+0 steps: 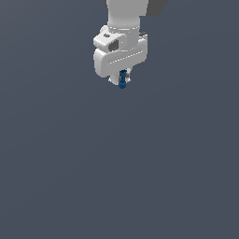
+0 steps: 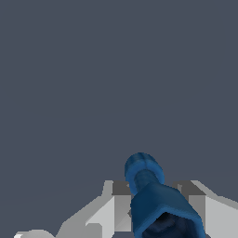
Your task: Pick up the object and move it to a goal position.
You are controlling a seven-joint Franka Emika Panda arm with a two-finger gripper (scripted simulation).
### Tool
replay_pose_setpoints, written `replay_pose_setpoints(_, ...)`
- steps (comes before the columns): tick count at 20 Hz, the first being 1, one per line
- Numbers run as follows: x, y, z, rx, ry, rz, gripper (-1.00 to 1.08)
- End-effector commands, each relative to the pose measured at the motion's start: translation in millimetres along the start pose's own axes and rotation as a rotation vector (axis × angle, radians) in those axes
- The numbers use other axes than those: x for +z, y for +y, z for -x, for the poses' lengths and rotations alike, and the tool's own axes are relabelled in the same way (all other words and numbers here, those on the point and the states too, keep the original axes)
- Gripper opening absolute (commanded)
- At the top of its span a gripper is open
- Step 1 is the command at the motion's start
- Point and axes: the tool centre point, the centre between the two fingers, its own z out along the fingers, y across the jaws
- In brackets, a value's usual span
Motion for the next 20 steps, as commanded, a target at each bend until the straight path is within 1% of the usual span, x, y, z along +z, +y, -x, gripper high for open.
replay_pose_setpoints(1, -26, -10, -2, 0.0, -0.001, 0.0, -1.0)
replay_pose_setpoints(7, -85, -32, -7, 0.0, 0.0, -0.001, -1.0)
replay_pose_setpoints(11, -116, -43, -11, 0.0, 0.0, -0.001, -1.0)
replay_pose_setpoints(15, -139, -51, -14, 0.001, 0.0, -0.001, -1.0)
replay_pose_setpoints(20, -157, -56, -16, 0.002, 0.001, -0.002, -1.0)
